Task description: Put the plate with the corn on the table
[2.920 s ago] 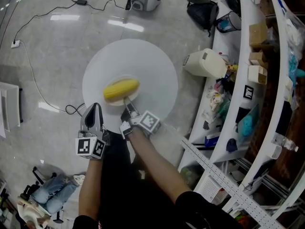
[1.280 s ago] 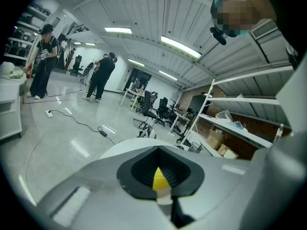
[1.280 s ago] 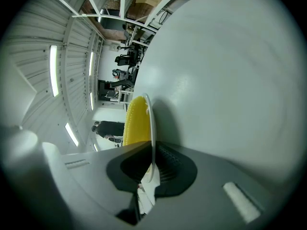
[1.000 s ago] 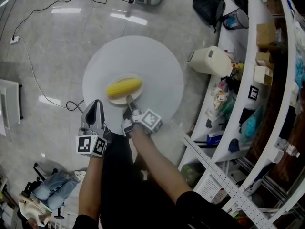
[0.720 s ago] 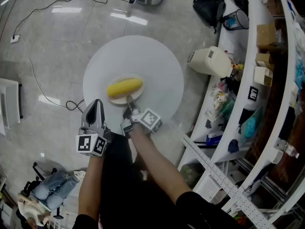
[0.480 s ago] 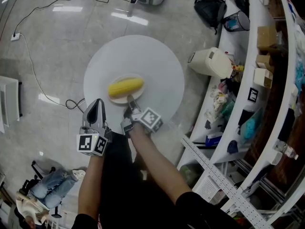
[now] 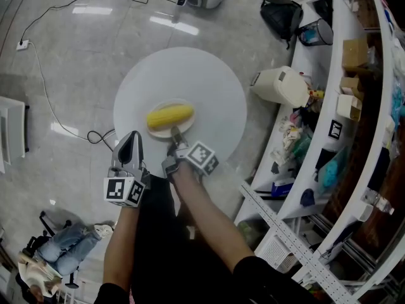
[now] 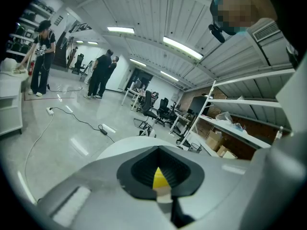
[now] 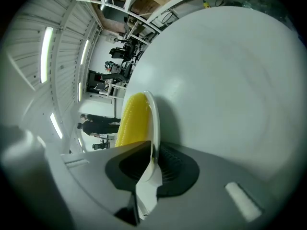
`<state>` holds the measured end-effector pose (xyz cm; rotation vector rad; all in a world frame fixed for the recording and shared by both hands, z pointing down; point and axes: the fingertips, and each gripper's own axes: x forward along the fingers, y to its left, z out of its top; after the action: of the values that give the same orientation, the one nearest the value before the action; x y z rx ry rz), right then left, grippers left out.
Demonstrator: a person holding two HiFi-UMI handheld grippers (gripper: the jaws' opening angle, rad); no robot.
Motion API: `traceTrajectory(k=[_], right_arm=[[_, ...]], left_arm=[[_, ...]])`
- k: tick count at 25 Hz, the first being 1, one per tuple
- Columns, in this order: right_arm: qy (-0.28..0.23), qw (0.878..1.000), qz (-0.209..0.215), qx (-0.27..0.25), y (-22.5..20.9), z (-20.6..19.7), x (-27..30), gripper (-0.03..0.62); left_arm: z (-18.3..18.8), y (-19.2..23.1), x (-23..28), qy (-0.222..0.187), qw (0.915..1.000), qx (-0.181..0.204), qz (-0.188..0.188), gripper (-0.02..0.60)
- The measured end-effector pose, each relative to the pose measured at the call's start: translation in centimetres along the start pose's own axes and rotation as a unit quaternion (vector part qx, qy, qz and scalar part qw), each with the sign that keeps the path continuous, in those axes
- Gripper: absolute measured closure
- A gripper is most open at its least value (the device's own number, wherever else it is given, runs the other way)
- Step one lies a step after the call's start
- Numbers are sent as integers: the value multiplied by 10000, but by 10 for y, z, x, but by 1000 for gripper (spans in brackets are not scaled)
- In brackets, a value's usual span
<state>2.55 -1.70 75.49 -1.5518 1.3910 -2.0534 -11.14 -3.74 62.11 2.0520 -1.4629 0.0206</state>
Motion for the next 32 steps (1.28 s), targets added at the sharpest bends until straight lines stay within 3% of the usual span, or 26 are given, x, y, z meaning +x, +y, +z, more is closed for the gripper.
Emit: traceTrajectory(k=[14,32], right_arm=[[50,9990,-438,-98,-3,1,-5,517],[181,9973,-683,-177,-5,-4,-11,482]], left_arm=[[-3,3,-3,31,10000,0,-21,578],[-13,1,-6,135,9999,-54,-70,578]])
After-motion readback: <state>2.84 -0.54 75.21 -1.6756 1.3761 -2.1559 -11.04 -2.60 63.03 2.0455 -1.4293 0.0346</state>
